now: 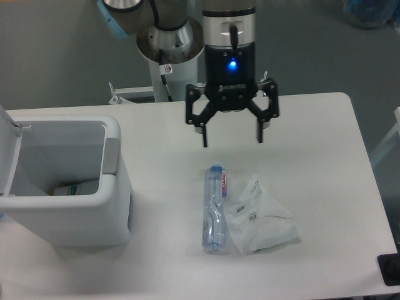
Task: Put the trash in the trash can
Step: 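Move the gripper over the crumpled clear plastic bag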
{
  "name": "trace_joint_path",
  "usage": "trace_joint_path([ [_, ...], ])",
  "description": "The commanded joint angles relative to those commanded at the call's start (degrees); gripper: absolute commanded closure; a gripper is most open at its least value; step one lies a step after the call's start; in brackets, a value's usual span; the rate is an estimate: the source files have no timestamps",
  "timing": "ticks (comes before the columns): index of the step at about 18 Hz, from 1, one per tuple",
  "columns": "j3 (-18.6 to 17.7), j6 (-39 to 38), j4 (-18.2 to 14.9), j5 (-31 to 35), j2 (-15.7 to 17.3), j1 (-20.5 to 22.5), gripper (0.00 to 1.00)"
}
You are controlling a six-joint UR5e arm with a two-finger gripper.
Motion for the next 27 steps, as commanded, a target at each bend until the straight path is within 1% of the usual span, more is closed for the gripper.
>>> trace_joint_path([
  [2, 0.18, 0.96, 0.18, 1.22, -0.61, 0.53, 0.0],
  [5, -0.52, 5.7, 0.26, 3.16, -0.97, 1.15, 0.0],
  [7, -0.18, 5.89, 1.14, 3.08, -3.24, 2.37, 0.0],
  [9, -0.61, 5.98, 2.98, 3.16, -5.09, 2.47, 0.0],
  [11, -0.44, 5.71, 3.51, 3.77, -7.11, 2.47, 0.0],
  [14, 0.0, 6.15, 3.69, 8.51, -10.01, 2.29, 0.0],
  [15, -0.09, 7.11, 3.87, 8.61, -10.98, 2.21, 0.0],
  [17, -0.35, 14.11, 3.87, 8.96, -13.17, 2.2, 0.0],
  [19, -1.14, 21.41, 3.87, 8.88, -13.97, 2.38, 0.0],
  [21, -3.07, 28.61, 3.87, 9.05, -14.06, 2.73, 0.0],
  [23, -6.05, 37.13, 4.22, 9.93, -14.76, 2.99, 0.0],
  [24, -6.93, 39.96, 4.13, 10.45, -14.94, 3.34, 0.0],
  [27, -9.75, 43.4, 4.31, 10.46, -15.64, 4.22, 0.0],
])
